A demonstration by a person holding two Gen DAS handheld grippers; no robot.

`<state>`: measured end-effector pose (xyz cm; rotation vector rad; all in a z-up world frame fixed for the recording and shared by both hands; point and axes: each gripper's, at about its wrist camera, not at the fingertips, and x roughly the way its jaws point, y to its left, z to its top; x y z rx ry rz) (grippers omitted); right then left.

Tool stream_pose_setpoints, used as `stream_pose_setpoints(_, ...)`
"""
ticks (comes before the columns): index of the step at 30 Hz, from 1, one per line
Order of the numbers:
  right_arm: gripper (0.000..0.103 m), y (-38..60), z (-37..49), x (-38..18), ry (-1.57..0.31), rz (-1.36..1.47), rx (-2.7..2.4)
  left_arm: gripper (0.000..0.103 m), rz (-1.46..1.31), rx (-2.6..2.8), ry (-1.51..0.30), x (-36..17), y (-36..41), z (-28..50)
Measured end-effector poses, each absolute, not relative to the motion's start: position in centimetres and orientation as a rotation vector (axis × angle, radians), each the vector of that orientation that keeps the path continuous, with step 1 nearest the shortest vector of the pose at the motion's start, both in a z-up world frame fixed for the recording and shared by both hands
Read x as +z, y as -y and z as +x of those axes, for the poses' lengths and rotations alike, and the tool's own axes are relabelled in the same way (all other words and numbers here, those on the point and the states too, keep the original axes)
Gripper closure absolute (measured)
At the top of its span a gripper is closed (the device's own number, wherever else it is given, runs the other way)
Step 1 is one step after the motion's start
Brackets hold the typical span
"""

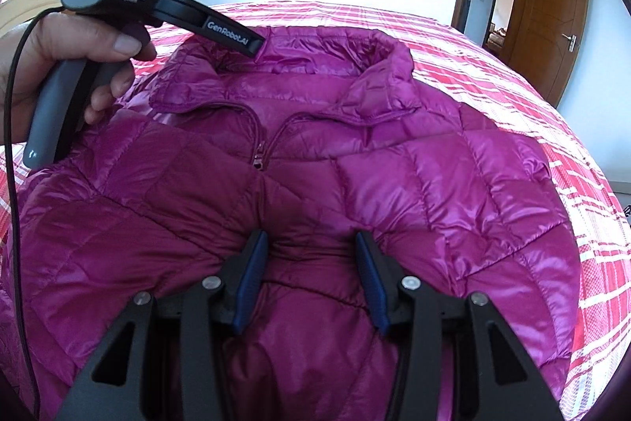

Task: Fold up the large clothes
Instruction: 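Grasp the jacket side edge with the left tool while right tool holds the front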

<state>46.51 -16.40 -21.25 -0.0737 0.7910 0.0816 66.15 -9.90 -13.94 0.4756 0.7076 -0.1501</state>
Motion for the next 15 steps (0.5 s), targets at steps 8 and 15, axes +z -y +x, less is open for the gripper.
stream_pose_setpoints(8,0.053,16.31,46.44,-21.23,-0.791,-0.077,0.08,0.027,0.453,-0.179,-0.727,-13.65,9.91,65.93)
stream_pose_setpoints(15,0.053,16.14,46.43,-21.21,-0.786,-0.087,0.073,0.074,0.476,-0.261,-0.728,-13.79,9.93,65.31)
